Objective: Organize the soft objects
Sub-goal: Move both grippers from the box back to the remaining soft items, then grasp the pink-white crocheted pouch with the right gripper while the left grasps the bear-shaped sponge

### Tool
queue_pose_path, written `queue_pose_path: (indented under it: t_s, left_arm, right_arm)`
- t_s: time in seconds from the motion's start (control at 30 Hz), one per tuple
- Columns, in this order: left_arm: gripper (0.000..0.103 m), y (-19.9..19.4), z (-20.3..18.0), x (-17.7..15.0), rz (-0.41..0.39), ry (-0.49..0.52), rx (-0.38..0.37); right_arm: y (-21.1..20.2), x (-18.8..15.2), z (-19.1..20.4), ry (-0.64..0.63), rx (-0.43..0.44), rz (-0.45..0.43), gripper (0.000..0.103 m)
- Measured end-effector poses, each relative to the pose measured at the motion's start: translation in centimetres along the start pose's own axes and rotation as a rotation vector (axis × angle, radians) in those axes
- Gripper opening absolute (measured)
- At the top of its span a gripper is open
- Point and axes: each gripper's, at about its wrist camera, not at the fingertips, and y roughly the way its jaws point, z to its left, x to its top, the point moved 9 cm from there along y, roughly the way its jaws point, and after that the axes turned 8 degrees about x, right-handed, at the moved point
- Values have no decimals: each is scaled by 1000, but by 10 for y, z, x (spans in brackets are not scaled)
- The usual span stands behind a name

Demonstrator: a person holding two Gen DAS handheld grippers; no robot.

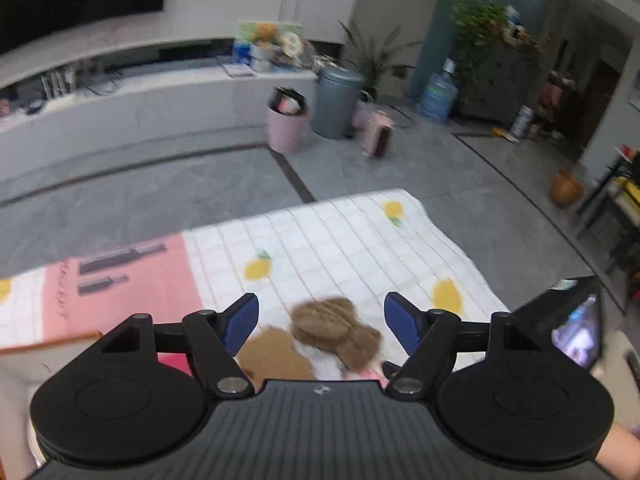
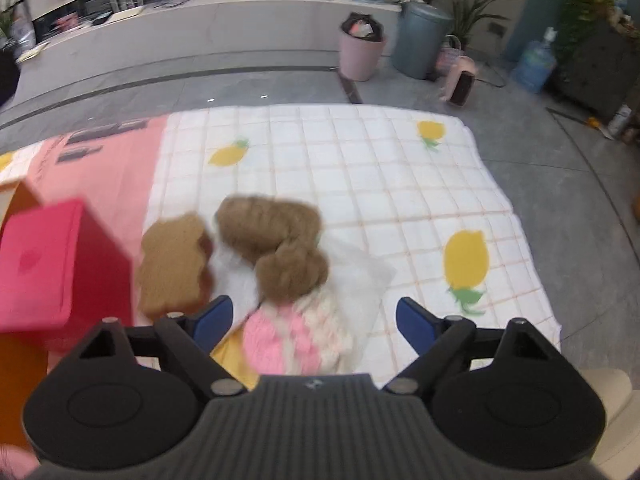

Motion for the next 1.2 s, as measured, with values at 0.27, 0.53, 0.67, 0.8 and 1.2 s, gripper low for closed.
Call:
queue_pose_path:
  t_s: [0.27, 0.53, 0.67, 0.8, 1.2]
  left_arm:
    - [86, 10, -6, -17, -68, 28, -6]
    - [86, 18, -3, -43, -58, -46, -4]
    - [86, 36, -3, -53, -20, -37, 31]
    - [86, 47, -5, -66, -13, -20, 26]
    - [86, 76, -12, -85, 36, -46, 31]
  right_arm:
    - [60, -3, 9, 183, 4, 7, 96]
    - [75, -20, -2, 49, -2, 6, 97]
    - [108, -35, -10, 48, 27, 57, 95]
    - [133, -45, -21, 79, 52, 100, 92]
    - [138, -58, -22, 143, 152, 172, 77]
